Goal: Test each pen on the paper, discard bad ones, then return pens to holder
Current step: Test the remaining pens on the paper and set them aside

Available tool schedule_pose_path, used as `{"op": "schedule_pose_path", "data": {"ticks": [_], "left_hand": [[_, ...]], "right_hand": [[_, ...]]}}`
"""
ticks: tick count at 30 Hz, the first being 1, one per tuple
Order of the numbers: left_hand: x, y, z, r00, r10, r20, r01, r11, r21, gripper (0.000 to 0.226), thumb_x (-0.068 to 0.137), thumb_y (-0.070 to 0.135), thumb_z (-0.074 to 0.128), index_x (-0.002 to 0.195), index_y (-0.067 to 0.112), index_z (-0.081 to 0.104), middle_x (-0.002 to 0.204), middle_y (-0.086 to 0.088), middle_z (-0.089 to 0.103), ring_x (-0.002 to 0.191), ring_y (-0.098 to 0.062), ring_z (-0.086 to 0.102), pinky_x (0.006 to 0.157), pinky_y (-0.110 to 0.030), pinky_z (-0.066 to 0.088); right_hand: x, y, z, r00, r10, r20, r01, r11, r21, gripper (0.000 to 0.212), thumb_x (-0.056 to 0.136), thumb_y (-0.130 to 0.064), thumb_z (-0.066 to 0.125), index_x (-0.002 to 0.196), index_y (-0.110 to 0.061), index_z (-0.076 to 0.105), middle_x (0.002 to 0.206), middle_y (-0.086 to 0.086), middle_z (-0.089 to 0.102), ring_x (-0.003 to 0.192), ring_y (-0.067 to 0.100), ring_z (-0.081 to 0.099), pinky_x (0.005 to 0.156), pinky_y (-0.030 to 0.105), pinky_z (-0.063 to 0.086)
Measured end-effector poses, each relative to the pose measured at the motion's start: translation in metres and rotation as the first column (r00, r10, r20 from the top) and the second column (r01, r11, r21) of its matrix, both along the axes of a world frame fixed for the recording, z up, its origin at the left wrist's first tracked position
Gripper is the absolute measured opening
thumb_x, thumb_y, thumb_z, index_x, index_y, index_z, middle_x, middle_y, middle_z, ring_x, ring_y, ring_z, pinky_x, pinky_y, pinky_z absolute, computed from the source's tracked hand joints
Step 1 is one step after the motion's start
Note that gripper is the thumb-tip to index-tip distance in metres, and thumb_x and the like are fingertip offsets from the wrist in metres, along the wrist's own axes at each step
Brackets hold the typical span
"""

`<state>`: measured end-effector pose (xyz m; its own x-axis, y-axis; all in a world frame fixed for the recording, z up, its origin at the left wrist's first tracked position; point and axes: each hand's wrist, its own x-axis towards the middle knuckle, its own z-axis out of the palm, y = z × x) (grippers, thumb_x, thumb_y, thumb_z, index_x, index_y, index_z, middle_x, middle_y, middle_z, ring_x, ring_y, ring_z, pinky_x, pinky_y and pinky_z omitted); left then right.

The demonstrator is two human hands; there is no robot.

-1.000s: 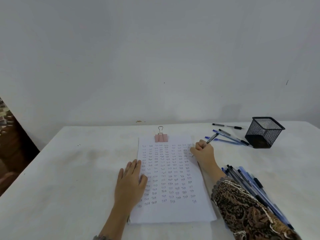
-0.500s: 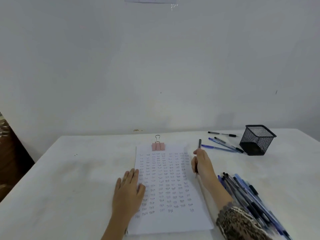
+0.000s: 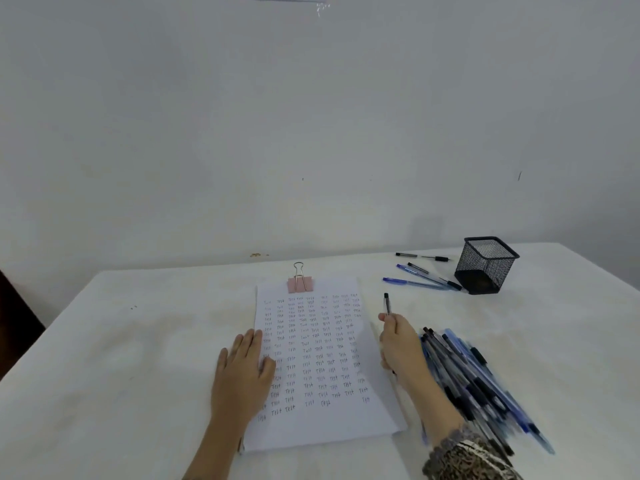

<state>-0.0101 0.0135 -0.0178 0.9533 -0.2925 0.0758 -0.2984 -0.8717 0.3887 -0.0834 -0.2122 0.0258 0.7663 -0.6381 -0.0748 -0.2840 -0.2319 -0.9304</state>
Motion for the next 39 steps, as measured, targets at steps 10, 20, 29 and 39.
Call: {"op": "schedule_pose_path", "data": {"ticks": [10, 20, 29, 39], "left_hand": [[-0.002, 0.001, -0.002, 1.000, -0.003, 0.024, 0.004, 0.999, -0.047, 0.054, 0.097, 0.031, 0.030, 0.147, 0.019, 0.014, 0.155, 0.003, 0.012, 0.143, -0.012, 0.006, 0.117, -0.033, 0.002], [0.001, 0.002, -0.006, 0.999, -0.005, 0.044, 0.008, 0.998, -0.065, 0.054, 0.097, 0.032, 0.028, 0.147, 0.019, 0.014, 0.155, 0.003, 0.013, 0.143, -0.012, 0.007, 0.117, -0.033, 0.002], [0.000, 0.000, -0.006, 0.999, 0.017, 0.044, -0.016, 0.999, -0.034, 0.090, 0.066, 0.054, -0.006, 0.146, 0.021, 0.017, 0.154, 0.005, 0.015, 0.143, -0.010, 0.008, 0.116, -0.030, 0.001], [0.000, 0.000, -0.005, 0.999, 0.021, 0.036, -0.020, 0.999, -0.031, 0.095, 0.061, 0.055, -0.009, 0.147, 0.020, 0.014, 0.154, 0.006, 0.014, 0.143, -0.010, 0.007, 0.115, -0.029, 0.000]], "right_hand": [[-0.083, -0.084, 0.010, 0.835, -0.202, -0.512, -0.114, 0.847, -0.520, 0.029, 0.088, -0.027, 0.056, 0.116, -0.019, 0.057, 0.108, 0.003, 0.061, 0.097, 0.024, 0.056, 0.080, 0.033, 0.048], [-0.045, -0.120, 0.052, 0.886, -0.131, -0.444, -0.140, 0.838, -0.527, 0.027, 0.089, -0.033, 0.056, 0.110, -0.016, 0.061, 0.110, 0.006, 0.062, 0.095, 0.022, 0.058, 0.088, 0.035, 0.048], [0.075, -0.135, 0.031, 0.739, 0.118, -0.663, -0.596, 0.572, -0.563, 0.042, 0.098, -0.005, 0.031, 0.139, -0.006, 0.036, 0.148, 0.013, 0.033, 0.134, 0.027, 0.034, 0.104, 0.031, 0.032], [0.100, -0.150, -0.006, 0.941, 0.176, -0.290, -0.328, 0.684, -0.651, 0.015, 0.097, -0.015, 0.043, 0.098, -0.023, 0.056, 0.090, 0.002, 0.050, 0.092, 0.027, 0.054, 0.077, 0.035, 0.036]]}}
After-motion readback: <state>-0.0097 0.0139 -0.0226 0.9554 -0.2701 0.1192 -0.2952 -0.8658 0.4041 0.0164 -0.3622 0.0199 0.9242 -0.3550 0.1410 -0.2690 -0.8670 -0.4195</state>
